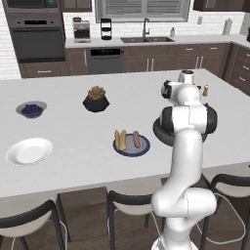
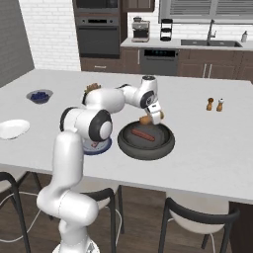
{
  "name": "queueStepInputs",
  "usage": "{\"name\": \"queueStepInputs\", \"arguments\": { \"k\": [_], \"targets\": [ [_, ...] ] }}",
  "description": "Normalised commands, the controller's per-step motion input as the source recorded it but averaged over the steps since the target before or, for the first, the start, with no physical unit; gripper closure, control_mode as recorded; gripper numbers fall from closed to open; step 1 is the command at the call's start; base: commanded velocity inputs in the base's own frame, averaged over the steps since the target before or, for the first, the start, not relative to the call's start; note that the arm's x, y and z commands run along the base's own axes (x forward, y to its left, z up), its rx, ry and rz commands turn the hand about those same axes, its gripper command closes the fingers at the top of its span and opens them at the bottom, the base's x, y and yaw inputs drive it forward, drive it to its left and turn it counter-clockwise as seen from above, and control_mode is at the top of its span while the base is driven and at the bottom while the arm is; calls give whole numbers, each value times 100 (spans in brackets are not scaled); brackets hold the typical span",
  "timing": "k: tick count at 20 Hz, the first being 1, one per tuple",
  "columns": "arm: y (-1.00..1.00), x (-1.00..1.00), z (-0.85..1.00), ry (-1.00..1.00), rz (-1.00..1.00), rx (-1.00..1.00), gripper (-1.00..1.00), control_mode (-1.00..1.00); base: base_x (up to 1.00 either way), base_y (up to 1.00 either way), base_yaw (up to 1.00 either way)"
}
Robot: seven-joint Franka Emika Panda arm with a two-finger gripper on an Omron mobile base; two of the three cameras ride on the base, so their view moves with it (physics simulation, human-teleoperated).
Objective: Place one bun and one sausage from the bowl on each plate.
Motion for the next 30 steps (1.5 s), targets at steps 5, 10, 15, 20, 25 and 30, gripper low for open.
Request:
{"name": "queueStepInputs", "arguments": {
  "k": [5,10,15,20,25,30],
  "targets": [
    [27,-59,71,14,0,0,100,-100,0,0,0],
    [34,-97,23,3,9,-4,100,-100,0,0,0],
    [77,-100,15,-10,31,-1,100,-100,0,0,0],
    [97,-100,22,-3,50,0,100,-100,0,0,0],
    [93,-99,4,0,61,-13,100,-100,0,0,0],
    [57,-94,0,2,51,-6,100,-100,0,0,0]
  ]
}}
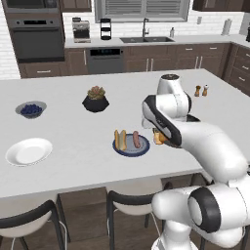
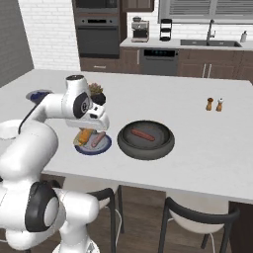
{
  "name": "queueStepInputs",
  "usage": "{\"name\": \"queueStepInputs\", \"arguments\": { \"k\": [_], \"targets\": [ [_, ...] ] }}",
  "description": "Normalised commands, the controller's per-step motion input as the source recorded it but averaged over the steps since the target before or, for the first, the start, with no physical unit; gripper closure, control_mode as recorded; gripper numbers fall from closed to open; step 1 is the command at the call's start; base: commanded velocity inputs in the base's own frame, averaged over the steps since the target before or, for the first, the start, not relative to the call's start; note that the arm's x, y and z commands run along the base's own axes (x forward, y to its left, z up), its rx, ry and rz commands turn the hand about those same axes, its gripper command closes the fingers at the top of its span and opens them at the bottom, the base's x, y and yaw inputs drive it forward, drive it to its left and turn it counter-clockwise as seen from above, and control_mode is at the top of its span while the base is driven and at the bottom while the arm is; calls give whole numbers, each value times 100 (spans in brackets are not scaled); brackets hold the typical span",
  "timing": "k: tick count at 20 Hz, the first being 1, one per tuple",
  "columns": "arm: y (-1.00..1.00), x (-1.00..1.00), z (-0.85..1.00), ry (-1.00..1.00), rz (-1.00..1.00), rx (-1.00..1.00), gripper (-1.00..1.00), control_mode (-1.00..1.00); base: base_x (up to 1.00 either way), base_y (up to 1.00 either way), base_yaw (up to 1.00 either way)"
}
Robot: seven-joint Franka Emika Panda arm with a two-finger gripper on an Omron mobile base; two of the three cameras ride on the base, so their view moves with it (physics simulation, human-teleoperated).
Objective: Place one bun and one sausage from the bowl on each plate.
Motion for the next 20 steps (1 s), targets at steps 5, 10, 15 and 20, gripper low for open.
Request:
{"name": "queueStepInputs", "arguments": {
  "k": [5,10,15,20],
  "targets": [
    [1,-69,-24,0,18,3,100,-100,0,0,0],
    [0,-9,-6,0,3,0,100,-100,0,0,0],
    [17,0,0,0,0,0,100,-100,0,0,0],
    [18,-4,0,0,4,0,100,100,0,60,0]
  ]
}}
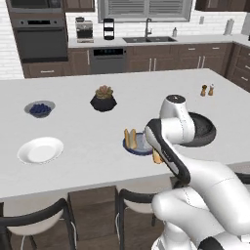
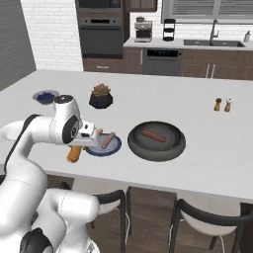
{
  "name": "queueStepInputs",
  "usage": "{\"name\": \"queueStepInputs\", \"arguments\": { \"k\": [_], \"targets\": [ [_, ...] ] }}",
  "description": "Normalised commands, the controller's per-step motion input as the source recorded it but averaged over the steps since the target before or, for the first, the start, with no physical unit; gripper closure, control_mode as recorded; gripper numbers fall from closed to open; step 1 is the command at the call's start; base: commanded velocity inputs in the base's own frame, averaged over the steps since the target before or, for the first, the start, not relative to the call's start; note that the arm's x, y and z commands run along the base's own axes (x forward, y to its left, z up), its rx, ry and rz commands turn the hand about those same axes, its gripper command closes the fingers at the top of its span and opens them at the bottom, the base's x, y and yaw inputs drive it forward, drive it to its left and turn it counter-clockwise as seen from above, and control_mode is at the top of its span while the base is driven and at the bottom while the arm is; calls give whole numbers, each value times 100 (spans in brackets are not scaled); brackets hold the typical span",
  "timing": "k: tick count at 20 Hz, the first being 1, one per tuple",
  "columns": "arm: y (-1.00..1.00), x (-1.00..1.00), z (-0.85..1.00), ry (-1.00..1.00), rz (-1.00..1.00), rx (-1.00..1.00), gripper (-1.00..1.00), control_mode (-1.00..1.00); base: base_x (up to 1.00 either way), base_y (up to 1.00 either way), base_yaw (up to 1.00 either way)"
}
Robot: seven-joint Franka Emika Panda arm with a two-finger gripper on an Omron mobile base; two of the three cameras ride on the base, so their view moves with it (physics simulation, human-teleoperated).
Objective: Place one bun and one sausage from the bowl on each plate.
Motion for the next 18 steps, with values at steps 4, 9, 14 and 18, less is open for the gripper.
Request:
{"name": "queueStepInputs", "arguments": {
  "k": [4,9,14,18],
  "targets": [
    [0,0,0,0,0,0,100,100,3,100,0],
    [0,0,0,0,0,0,100,100,14,100,0],
    [0,0,0,0,0,0,100,100,23,100,0],
    [0,0,0,0,0,0,100,100,37,76,0]
  ]
}}
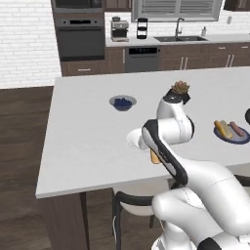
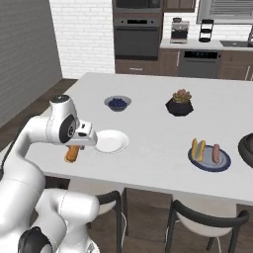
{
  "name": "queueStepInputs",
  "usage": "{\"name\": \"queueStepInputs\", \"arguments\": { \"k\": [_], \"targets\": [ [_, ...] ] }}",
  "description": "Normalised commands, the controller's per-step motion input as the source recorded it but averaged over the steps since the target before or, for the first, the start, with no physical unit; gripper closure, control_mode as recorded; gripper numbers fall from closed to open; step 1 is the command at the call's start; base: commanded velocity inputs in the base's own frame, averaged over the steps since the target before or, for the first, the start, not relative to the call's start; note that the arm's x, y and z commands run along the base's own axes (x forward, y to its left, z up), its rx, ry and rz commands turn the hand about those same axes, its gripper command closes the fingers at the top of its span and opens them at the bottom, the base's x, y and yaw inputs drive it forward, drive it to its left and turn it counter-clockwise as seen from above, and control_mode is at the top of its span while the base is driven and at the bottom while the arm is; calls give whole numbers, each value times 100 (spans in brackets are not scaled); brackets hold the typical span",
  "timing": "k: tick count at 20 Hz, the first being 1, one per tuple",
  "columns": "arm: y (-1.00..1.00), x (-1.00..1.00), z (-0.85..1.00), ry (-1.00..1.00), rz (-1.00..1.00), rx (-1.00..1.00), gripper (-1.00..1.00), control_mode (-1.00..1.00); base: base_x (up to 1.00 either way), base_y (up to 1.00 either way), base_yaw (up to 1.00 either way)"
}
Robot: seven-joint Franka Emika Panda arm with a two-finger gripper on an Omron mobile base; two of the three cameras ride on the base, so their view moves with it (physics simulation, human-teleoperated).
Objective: Place one bun and one sausage from the bowl on each plate.
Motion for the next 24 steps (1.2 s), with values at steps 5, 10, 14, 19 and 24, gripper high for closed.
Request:
{"name": "queueStepInputs", "arguments": {
  "k": [5,10,14,19,24],
  "targets": [
    [0,0,0,0,0,0,100,100,78,0,0],
    [0,16,-1,0,0,0,100,-100,70,0,0],
    [-14,100,-12,3,0,1,100,-100,0,0,0],
    [-13,100,-12,9,-2,1,100,-100,0,0,0],
    [3,100,-6,11,-6,5,100,-100,0,0,0]
  ]
}}
